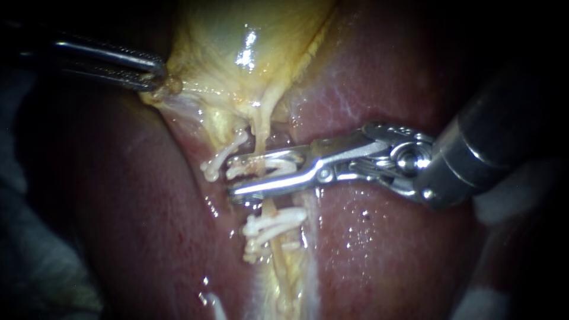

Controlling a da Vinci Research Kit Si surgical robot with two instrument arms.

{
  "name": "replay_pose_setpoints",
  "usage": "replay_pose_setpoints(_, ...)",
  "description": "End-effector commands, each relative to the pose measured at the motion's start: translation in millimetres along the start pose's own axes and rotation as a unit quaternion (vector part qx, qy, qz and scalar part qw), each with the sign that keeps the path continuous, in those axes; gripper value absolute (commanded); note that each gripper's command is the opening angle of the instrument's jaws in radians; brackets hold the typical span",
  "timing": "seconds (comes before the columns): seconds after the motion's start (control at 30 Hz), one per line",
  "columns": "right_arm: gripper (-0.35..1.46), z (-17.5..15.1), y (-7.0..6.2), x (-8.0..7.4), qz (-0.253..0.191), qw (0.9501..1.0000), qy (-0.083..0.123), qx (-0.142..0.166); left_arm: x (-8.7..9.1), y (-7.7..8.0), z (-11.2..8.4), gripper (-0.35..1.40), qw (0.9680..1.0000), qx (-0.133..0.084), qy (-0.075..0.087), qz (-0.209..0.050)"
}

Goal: Clipping third clip right tube

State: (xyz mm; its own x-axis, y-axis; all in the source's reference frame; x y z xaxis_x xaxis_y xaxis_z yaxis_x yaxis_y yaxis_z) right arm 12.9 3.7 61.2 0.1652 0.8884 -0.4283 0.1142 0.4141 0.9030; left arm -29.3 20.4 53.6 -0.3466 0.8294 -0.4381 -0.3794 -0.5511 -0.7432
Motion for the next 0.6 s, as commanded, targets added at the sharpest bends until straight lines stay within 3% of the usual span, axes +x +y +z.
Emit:
replay_pose_setpoints(0.03, 0.01, -0.1, -0.1, 0.2, 0.001, 1.0, 0.0, 0.0, 0.0, 0.0, 0.0, -0.35, 1.0, 0.0, 0.0, 0.0)
replay_pose_setpoints(0.23, -0.35, -0.7, -0.6, 0.7, 0.033, 0.9995, 0.0, 0.002, 0.0, 0.0, 0.0, -0.35, 1.0, 0.0, 0.0, 0.0)
replay_pose_setpoints(0.6, -0.35, -0.9, -1.2, 0.0, 0.037, 0.9993, -0.008, 0.0, 0.0, 0.0, 0.0, -0.35, 1.0, 0.0, 0.0, 0.0)
